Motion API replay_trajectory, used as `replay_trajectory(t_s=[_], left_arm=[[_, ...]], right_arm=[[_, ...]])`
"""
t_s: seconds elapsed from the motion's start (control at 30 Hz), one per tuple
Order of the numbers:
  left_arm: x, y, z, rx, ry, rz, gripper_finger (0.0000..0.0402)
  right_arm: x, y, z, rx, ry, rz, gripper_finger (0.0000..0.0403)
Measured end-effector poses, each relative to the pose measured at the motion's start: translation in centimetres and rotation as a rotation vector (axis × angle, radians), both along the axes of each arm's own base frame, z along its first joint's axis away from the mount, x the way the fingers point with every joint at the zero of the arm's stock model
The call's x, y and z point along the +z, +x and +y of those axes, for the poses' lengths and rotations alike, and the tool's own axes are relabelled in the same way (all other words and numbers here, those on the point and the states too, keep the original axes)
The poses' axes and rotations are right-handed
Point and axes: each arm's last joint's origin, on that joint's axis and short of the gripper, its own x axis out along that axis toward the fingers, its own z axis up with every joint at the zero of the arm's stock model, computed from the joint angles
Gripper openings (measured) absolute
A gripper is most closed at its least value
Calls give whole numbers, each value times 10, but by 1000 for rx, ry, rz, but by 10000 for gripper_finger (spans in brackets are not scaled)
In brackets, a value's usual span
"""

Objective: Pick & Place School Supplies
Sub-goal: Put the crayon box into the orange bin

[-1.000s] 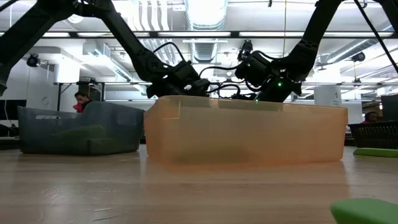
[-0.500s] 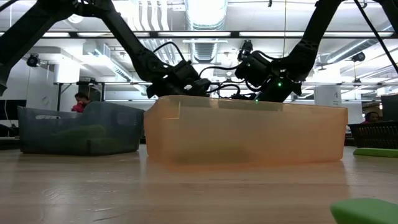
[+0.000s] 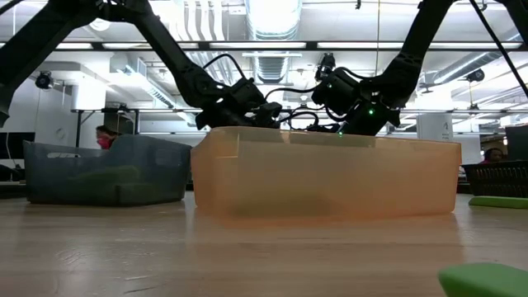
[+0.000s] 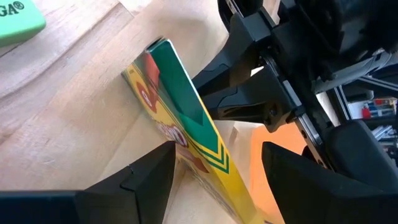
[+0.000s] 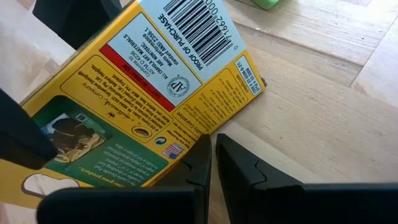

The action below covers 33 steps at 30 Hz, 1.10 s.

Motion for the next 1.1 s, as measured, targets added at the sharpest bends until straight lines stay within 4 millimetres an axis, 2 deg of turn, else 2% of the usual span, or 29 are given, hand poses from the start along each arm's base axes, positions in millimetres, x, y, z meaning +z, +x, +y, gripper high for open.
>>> replay_trajectory(t_s=[1.1], left_arm=[[-1, -1, 0, 47, -22, 31, 245]], right_arm=[[0, 0, 0, 0, -1, -1, 27]])
